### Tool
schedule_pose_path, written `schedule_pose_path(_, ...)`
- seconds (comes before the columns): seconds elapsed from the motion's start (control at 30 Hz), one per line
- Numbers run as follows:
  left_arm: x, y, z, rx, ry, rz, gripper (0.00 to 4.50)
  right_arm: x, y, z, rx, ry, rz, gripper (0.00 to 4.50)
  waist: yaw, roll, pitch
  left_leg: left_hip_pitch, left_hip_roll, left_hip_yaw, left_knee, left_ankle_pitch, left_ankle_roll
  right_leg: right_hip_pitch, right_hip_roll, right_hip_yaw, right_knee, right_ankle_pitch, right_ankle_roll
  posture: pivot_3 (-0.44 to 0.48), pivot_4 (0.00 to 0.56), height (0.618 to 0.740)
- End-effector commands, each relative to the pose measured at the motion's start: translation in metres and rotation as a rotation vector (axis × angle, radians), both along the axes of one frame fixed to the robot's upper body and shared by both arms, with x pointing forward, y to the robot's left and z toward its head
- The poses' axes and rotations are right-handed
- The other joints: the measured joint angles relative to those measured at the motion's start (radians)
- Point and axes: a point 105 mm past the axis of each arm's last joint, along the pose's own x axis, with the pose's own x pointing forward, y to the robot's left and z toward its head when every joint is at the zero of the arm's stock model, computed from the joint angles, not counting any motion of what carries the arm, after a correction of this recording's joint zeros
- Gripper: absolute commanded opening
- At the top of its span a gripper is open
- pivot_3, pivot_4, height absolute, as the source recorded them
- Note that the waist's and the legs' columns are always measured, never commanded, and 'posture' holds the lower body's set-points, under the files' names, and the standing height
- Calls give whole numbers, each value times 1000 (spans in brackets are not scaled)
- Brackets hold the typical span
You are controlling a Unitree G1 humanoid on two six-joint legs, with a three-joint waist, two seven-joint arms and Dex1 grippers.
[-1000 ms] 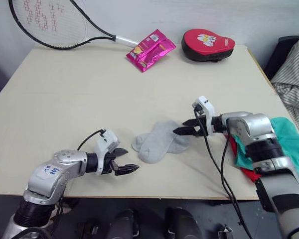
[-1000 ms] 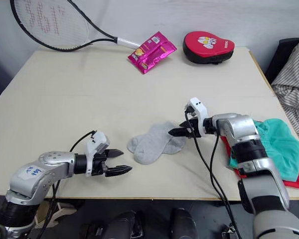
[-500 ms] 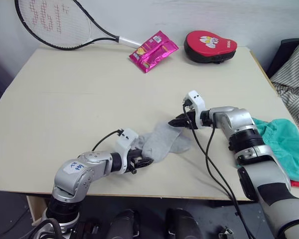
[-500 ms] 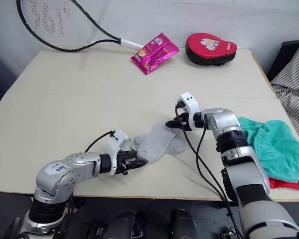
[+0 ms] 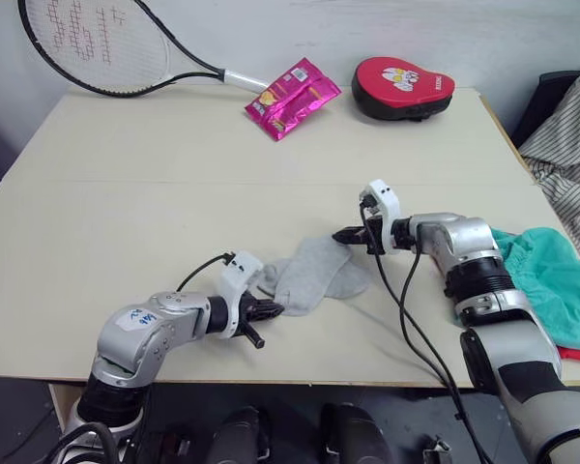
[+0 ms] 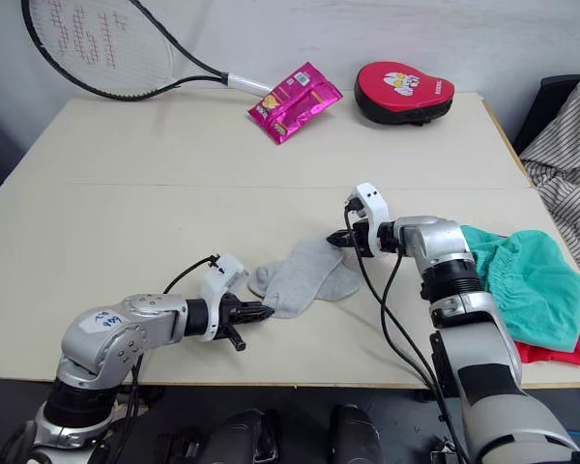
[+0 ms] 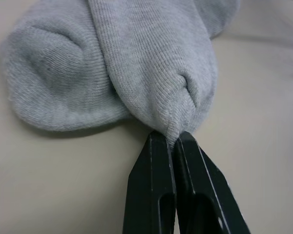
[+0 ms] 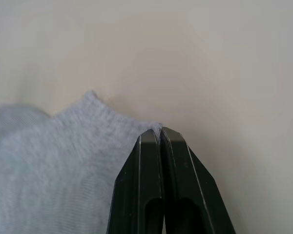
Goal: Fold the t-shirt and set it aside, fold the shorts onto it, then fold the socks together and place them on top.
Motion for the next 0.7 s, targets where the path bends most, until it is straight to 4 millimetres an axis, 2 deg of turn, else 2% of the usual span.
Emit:
schedule_pose_path(0.03, -2, 11, 32, -92, -57, -76, 0, -4, -14, 49, 172, -37, -36, 21, 0, 0, 0, 0, 0, 0, 0, 0, 0, 0, 0, 0, 0, 0, 0, 0, 150, 740)
schedule_pose_path(0.2, 6, 30, 55, -159, -152, -84, 0, -22, -26, 56, 173, -51, -48, 21, 0, 1, 1, -1, 0, 0, -1, 0, -1, -1, -1, 0, -2, -1, -1, 0, 150, 740)
schedule_pose_path(0.27, 6, 36, 57, -140, -175, -124, 0, -33, -31, 58, 169, -78, -60, 21, 1, 0, 1, -1, 0, 0, -1, 0, -1, -1, 0, 0, -2, -1, -1, 0, 150, 740)
schedule_pose_path(0.4, 20, 48, 56, -99, -203, -140, 0, -53, -34, 56, 170, -113, -75, 21, 3, 1, 1, -1, 0, 0, -2, -1, -2, -2, 0, 0, -2, -1, -2, 0, 150, 740)
schedule_pose_path(0.47, 32, 51, 53, -114, -166, -175, 0, -67, -39, 46, 155, -141, -122, 21, 9, 1, 1, -1, 0, 1, -2, -3, -6, -3, -1, 0, -3, -1, -2, 0, 150, 740)
schedule_pose_path(0.53, 43, 54, 48, -96, -129, -201, 0, -80, -41, 32, 70, -200, -147, 21, 16, 0, 1, -1, 0, 1, -2, -3, -6, -3, -1, 0, -3, -1, -2, 0, 150, 740)
schedule_pose_path(0.6, 50, 56, 47, -90, -105, -222, 0, -87, -42, 19, -28, -247, -153, 21, 23, 0, 1, -1, 0, 1, -2, -4, -7, -3, -1, 0, -4, -1, -2, 0, 150, 740)
schedule_pose_path(0.7, 61, 56, 47, -87, -91, -242, 0, -95, -42, 6, -65, -272, -184, 21, 21, -1, 1, -2, 0, 5, -3, -4, -7, -8, 0, 4, -2, -1, -2, 0, 150, 740)
